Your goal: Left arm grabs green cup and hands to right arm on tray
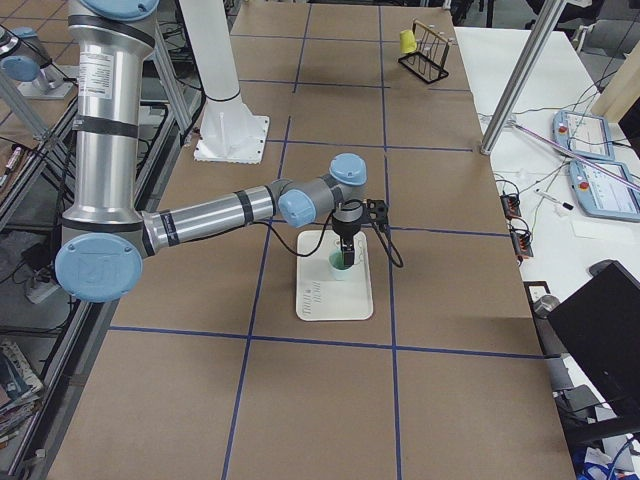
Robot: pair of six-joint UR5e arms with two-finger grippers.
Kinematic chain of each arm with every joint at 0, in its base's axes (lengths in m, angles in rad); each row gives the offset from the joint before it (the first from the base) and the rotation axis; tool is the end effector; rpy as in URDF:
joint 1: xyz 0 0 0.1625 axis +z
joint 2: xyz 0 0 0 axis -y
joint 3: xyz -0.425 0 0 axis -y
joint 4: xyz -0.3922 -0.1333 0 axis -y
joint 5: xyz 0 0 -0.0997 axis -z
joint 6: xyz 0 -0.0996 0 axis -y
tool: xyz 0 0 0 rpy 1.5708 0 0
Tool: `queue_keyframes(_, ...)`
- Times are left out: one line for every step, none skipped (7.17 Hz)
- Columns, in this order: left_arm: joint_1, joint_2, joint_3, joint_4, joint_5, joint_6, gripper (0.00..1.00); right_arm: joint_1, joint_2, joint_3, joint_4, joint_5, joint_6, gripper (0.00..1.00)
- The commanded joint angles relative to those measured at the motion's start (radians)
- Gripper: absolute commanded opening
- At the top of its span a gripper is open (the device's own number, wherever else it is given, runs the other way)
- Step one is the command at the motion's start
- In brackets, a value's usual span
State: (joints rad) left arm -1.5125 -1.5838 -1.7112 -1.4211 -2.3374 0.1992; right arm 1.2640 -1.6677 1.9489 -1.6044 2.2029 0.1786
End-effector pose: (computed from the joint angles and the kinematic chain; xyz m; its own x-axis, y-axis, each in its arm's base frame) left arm -0.0354 -0.4960 0.5989 0.6932 0.2412 -0.6792 -0.1994 0.9697 0.1409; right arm -0.0655 -0.4534 0.5301 0.7659 -0.2114 0.6073 0.1593 0.9773 0.1394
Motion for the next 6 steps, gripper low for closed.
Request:
queue_keyframes(-0.008,0.034,-0.007,0.001,-0.003,-0.001,1.00,0.180,-0.015,-0.022,-0.172,0.038,-0.326,1.00)
queue_keyframes(-0.030,0.094,-0.001,0.004,0.003,-0.004,1.00,0.192,-0.055,-0.031,-0.169,0.046,-0.344,1.00)
queue_keyframes(-0.043,0.116,-0.010,0.008,0.001,-0.003,1.00,0.204,-0.091,-0.041,-0.164,0.063,-0.344,1.00)
queue_keyframes(-0.093,0.145,-0.010,0.010,0.001,-0.003,1.00,0.225,-0.115,-0.050,-0.163,0.110,-0.347,1.00)
queue_keyframes(-0.098,0.165,-0.019,0.002,0.006,-0.001,1.00,0.226,-0.121,-0.051,-0.163,0.116,-0.346,1.00)
queue_keyframes(-0.098,0.165,-0.021,0.002,0.006,-0.001,1.00,0.226,-0.119,-0.054,-0.163,0.116,-0.343,1.00)
